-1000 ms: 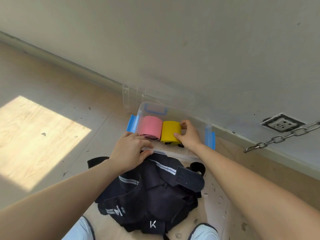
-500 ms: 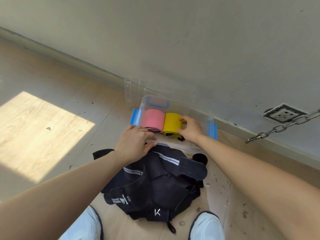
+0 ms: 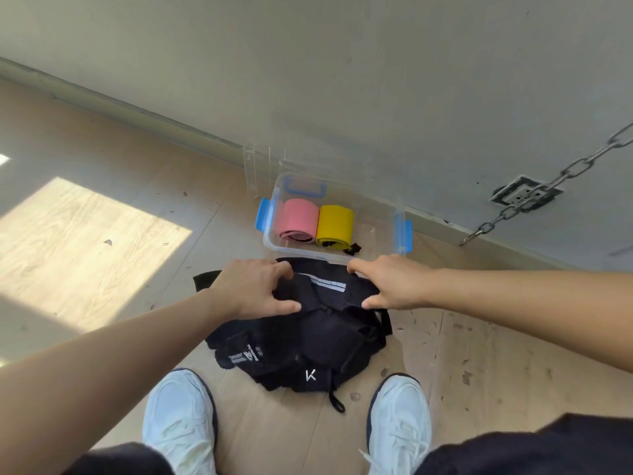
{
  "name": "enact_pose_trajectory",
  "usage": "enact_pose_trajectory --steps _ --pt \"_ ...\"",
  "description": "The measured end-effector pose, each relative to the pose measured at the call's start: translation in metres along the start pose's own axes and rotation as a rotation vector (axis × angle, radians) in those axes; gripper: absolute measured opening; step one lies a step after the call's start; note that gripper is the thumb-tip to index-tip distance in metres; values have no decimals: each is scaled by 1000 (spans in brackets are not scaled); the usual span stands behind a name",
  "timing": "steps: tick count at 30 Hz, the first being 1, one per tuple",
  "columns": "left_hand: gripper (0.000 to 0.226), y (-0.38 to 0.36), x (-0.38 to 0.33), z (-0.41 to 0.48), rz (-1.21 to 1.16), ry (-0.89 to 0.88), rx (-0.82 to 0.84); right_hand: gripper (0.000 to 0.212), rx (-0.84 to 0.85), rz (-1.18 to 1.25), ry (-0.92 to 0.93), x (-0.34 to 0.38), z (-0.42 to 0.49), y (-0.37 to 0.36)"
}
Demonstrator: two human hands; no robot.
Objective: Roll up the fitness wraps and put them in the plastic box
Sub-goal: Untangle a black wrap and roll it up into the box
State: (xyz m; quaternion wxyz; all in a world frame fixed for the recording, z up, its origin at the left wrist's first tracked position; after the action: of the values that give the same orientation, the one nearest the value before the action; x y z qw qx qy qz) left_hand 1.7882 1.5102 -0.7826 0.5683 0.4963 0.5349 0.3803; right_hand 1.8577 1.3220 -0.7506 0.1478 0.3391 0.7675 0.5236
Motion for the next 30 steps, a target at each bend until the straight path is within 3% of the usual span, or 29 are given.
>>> enact_pose_trajectory --steps 3,7,11,13,16,19,21,24,30 --pt "50 -11 8 -9 -38 104 149 48 8 209 -10 7 -7 6" --pt "36 -22 22 -30 -42 132 418 20 -99 298 2 10 -6 54" --pt "31 -21 36 -52 91 121 540 24 -109 255 -72 0 -23 95" --pt "26 -13 34 -51 53 139 507 25 -82 247 -151 -9 -36 108" --pt "28 10 21 -34 -52 179 266 22 -138 326 -233 -13 -54 130" --pt "55 21 0 -15 -325 250 27 16 -182 528 -253 -3 -68 144" --pt "78 14 -21 -6 -439 239 37 16 -191 603 -222 4 -72 150" --pt "90 -10 -42 -4 -310 152 150 18 -246 690 -222 5 -73 162" --pt "56 -6 -17 -14 -36 127 60 14 -366 1104 -474 -26 -74 159"
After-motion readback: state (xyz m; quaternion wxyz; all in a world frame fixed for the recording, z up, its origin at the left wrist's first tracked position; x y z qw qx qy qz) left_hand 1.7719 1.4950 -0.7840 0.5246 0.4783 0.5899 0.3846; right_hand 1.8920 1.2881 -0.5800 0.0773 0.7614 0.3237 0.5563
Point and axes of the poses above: each hand's wrist, its own z-axis towards the middle knuckle, its own y-axis out of the back of the hand, x = y × z, the point moved 8 cm from there along z, towards the middle knuckle, and after that the axes turned 14 degrees about -x, right-handed, at the moved point
